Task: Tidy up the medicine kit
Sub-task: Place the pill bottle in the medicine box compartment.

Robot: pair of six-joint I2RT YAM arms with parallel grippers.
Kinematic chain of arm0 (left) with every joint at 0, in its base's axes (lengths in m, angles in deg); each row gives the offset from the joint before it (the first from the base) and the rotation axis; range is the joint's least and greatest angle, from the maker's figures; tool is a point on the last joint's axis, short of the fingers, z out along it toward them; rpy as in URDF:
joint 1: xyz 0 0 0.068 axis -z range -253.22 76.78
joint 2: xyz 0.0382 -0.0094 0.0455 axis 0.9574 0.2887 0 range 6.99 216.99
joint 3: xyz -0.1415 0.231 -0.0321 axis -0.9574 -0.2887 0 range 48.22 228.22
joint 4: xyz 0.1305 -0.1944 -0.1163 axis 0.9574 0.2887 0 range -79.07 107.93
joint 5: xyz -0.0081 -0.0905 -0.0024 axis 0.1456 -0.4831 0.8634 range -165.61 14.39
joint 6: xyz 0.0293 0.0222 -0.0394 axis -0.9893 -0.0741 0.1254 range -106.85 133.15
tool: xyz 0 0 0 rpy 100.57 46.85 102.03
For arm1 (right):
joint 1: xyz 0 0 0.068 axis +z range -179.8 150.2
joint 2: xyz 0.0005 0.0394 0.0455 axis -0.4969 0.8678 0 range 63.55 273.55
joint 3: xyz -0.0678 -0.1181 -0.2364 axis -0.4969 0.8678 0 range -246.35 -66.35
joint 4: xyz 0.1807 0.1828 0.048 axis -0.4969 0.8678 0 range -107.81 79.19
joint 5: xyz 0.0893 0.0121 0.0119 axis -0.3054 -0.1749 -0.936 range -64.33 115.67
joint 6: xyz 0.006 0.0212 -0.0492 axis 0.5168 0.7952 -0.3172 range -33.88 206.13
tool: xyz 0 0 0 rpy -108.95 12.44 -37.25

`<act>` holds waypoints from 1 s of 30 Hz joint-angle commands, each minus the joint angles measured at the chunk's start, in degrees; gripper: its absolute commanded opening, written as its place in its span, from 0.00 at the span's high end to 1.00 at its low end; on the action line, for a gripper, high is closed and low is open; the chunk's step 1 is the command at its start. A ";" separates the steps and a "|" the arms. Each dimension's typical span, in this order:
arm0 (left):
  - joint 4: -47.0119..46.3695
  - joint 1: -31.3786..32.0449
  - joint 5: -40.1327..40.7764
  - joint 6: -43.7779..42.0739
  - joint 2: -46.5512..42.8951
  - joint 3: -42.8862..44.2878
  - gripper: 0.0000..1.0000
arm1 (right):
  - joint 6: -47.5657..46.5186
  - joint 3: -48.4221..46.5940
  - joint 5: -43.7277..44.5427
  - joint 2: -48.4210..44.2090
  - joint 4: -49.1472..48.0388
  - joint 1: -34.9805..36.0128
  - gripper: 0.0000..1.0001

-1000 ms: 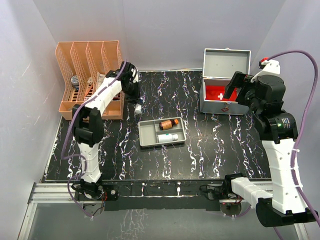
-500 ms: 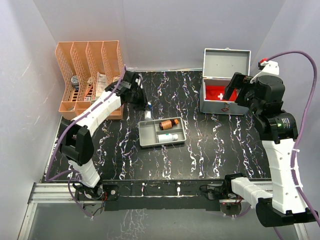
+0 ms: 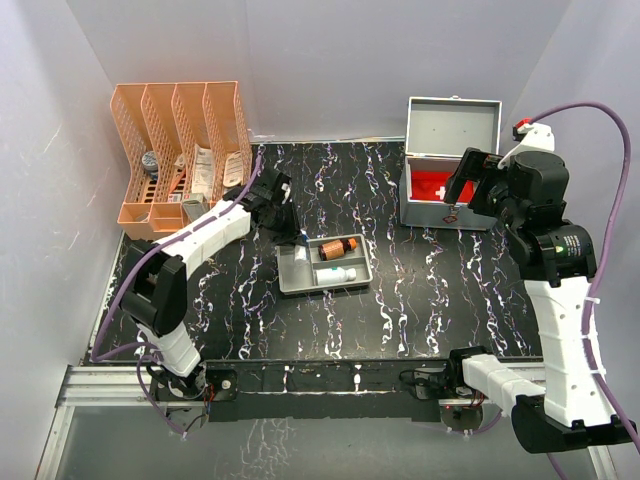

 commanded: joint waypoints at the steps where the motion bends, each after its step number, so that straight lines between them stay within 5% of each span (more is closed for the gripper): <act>1: -0.38 0.34 0.59 1.36 -2.05 -2.33 1.00 | -0.33 -3.55 -0.21 -0.83 -0.59 0.09 0.02; 22: -0.32 2.67 3.35 0.98 -0.06 -8.46 0.98 | -2.87 -2.01 -0.22 -1.34 0.58 0.08 0.02; 25: -0.25 2.75 3.60 0.02 0.11 -8.64 0.68 | -2.81 -1.47 -0.30 -1.83 0.28 0.13 0.02; 30: -0.18 2.85 4.17 -1.31 0.22 -8.39 0.49 | -2.48 -1.40 -0.20 -2.24 0.22 0.12 0.02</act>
